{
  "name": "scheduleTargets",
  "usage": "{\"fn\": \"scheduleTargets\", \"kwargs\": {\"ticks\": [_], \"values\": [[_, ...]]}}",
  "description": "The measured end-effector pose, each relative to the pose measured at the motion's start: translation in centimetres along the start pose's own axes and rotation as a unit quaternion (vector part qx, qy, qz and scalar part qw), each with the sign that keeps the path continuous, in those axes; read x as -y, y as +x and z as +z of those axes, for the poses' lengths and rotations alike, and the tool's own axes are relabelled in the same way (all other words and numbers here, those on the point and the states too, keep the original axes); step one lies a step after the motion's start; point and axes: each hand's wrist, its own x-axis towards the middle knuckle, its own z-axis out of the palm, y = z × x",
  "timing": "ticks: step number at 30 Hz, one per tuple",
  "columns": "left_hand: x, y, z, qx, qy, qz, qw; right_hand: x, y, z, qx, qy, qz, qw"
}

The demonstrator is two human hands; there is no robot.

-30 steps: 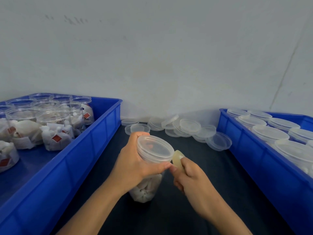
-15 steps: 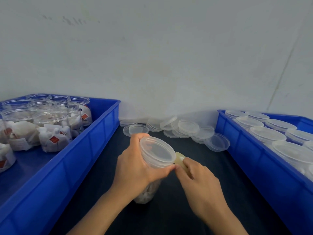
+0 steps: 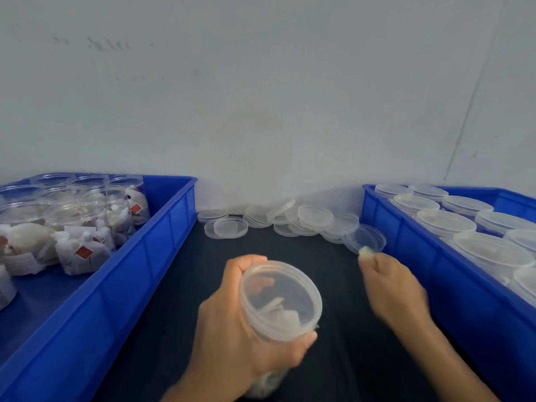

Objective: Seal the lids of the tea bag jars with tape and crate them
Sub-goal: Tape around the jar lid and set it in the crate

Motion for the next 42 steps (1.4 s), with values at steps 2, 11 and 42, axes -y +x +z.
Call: {"fn": "scheduleTargets", "kwargs": {"ticks": [2, 11, 42], "values": [[0.0, 1.1, -0.1, -0.029, 0.003, -0.008, 1.000, -0.6, -0.5, 0.7, -0.014, 0.002, -0.029, 0.999], [1.9, 3.5, 0.0, -0.097, -0.065, -0.035, 0.993, 2.6, -2.7, 3.5, 0.009, 0.004, -0.188, 0.982], [-3.0, 7.4, 5.2, 0.039, -0.283, -0.128, 0.950, 4.1, -0.8, 0.0, 0.176, 0.602, -0.085, 0.774]]}}
